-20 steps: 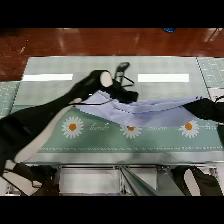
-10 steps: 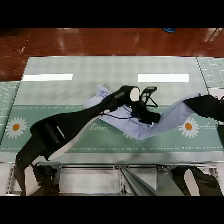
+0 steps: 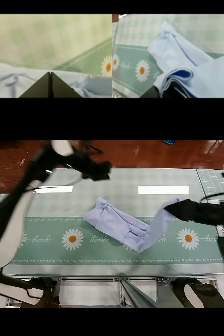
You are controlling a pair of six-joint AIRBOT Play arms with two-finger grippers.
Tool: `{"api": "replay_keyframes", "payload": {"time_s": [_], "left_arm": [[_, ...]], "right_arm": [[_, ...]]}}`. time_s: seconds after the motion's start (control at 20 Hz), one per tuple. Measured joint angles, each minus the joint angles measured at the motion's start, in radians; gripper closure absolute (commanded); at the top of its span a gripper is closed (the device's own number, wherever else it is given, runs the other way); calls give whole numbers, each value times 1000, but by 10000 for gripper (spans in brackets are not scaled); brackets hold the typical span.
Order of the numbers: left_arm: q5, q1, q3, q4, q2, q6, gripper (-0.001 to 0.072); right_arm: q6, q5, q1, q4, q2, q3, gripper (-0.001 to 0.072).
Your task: Fold the shirts.
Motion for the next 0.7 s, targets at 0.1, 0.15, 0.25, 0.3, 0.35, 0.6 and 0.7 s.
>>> {"api": "replay_keyframes", "payload": {"time_s": [0.1, 0.15, 0.25, 0.3, 0.35, 0.6, 0.7], "left_arm": [[-20, 136, -51, 42, 135, 40, 692], [-30, 201, -92, 56, 203, 56, 692], [-36, 322, -211, 72, 351, 87, 692], [-34, 371, -282, 75, 426, 101, 692], [-28, 415, -368, 85, 506, 115, 692], [18, 505, -824, 67, 859, 152, 691], [23, 515, -979, 33, 948, 157, 692]], "right_arm": [[-2, -74, 123, 9, -118, 57, 690], [-4, -109, 186, 14, -191, 99, 690], [-8, -164, 293, 21, -340, 197, 690], [-10, -185, 336, 21, -415, 248, 690], [-11, -206, 377, 23, -496, 305, 690], [-4, -264, 504, 35, -832, 531, 689], [5, -274, 534, 48, -928, 579, 398]]}}
